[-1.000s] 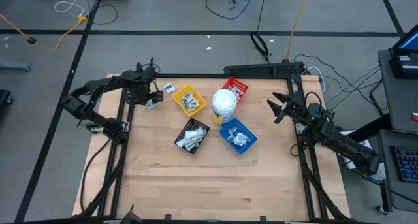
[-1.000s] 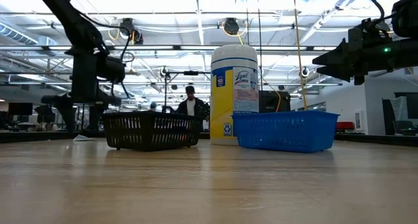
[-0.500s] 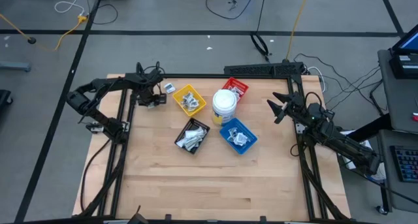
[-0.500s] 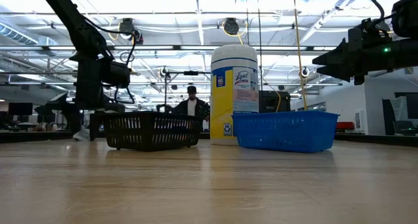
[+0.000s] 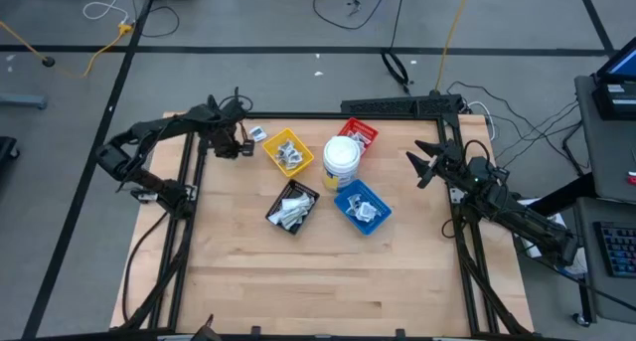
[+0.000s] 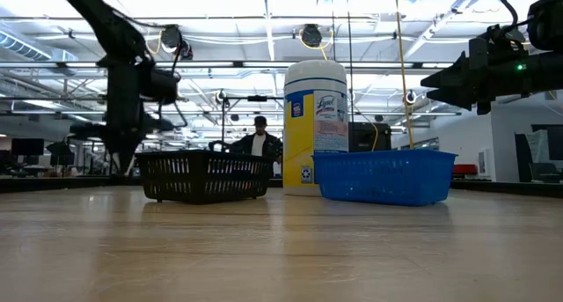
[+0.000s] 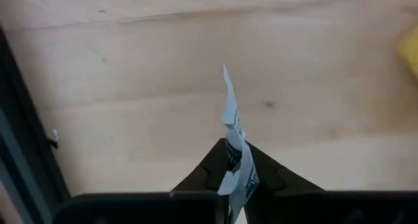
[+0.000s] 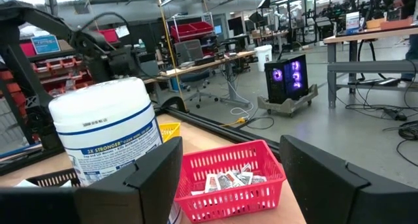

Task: Pick & Place First Aid Supplies
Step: Put the towelette pack into the yellow bin

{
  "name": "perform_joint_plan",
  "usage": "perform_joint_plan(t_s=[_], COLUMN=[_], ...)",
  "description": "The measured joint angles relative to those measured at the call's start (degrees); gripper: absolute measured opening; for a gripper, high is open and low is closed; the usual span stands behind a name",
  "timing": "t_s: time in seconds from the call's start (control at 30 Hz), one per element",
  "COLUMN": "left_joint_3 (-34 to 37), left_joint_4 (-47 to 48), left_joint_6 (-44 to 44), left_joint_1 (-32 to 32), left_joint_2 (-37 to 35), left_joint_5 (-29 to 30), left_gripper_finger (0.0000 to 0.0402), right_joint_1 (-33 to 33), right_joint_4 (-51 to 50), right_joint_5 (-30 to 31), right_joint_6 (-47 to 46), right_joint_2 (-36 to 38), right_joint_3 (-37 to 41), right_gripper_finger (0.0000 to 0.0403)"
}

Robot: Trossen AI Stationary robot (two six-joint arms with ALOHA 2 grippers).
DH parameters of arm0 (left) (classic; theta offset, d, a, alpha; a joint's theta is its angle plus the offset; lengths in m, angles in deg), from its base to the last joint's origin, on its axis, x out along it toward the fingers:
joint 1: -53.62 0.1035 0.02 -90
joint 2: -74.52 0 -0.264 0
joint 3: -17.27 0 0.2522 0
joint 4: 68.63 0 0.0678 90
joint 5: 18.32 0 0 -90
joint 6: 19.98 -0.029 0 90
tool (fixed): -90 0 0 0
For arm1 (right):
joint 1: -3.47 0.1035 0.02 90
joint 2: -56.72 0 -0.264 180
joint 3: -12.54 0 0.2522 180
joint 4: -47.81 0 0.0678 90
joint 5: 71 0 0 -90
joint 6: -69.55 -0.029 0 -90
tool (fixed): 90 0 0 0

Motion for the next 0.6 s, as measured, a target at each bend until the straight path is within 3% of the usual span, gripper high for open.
perform_joint_plan(t_s=[0.17,0.33,0.6], left_joint_3=[-5.23,-9.42,-14.21], left_joint_4=[8.83,13.92,15.55], left_joint_6=[-3.5,-4.22,-4.77], left_joint_1=[-0.96,-1.09,-2.28], left_joint_2=[-1.9,-3.02,-0.15], left_joint_5=[-0.25,-0.05,0.12], left_gripper_finger=[0.0007,0.0018,0.0012], right_joint_1=[0.0,0.0,-0.01], right_joint_4=[-0.01,0.0,0.0], right_joint_5=[0.0,0.0,0.0], right_joint_6=[-0.01,-0.01,-0.02], right_joint_2=[0.0,0.0,0.0], right_joint_3=[-0.02,-0.01,-0.01], right_gripper_finger=[0.0254,0.0254,0.0254])
